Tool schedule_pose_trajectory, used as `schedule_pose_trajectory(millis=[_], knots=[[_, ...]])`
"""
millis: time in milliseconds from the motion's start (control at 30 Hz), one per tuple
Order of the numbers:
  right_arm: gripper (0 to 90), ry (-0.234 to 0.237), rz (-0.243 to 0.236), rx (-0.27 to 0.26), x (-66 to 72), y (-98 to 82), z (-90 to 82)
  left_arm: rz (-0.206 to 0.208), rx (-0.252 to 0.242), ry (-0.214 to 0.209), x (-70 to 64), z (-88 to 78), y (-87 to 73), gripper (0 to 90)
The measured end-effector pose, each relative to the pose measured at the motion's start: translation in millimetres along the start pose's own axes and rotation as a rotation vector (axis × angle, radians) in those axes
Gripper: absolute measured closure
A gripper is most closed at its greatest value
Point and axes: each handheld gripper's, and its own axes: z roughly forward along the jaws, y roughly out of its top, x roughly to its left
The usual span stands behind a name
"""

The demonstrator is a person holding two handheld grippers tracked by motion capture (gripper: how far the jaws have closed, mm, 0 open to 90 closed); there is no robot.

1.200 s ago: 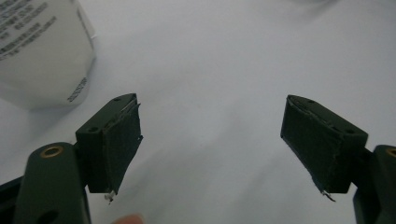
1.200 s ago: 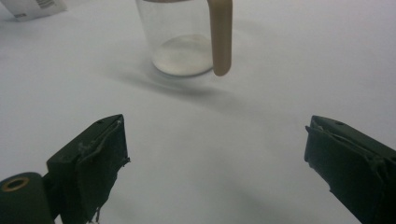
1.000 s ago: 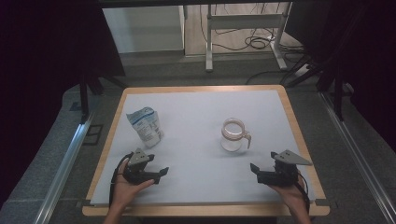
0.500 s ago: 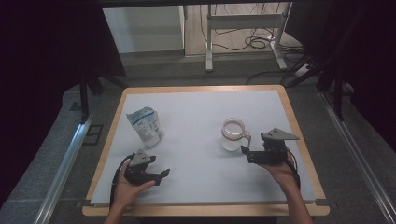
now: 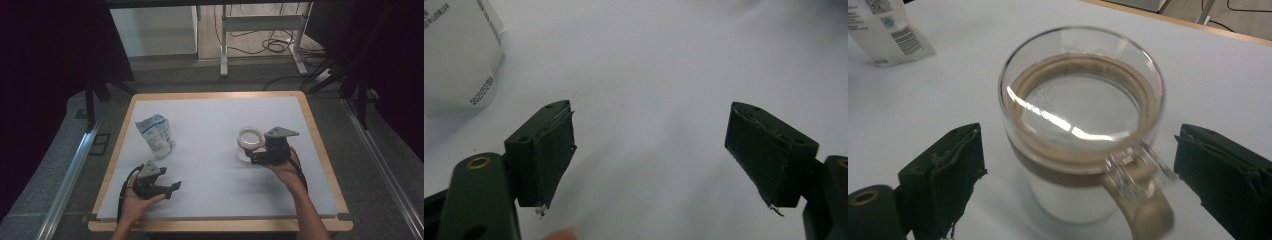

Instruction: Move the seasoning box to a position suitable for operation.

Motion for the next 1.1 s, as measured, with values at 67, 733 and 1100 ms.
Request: schedule_pose_trajectory(millis=[67, 733, 1100], knots=[[5.7, -0.006, -0.006, 0.009, 1.3, 2.9, 7.1, 0.001, 0.001, 0.0, 0.0, 0.1, -0.1, 20.3], [10.1, 0.03, -0.025, 0.053, -5.6, 6.5, 42.9, 0.001, 0.001, -0.008, 0.0, 0.6, -0.7, 20.3], [11.3, 0.007, -0.053, 0.058, -2.5, 8.5, 41.5, -0.002, 0.0, -0.005, 1.1, 0.6, -0.9, 20.3]])
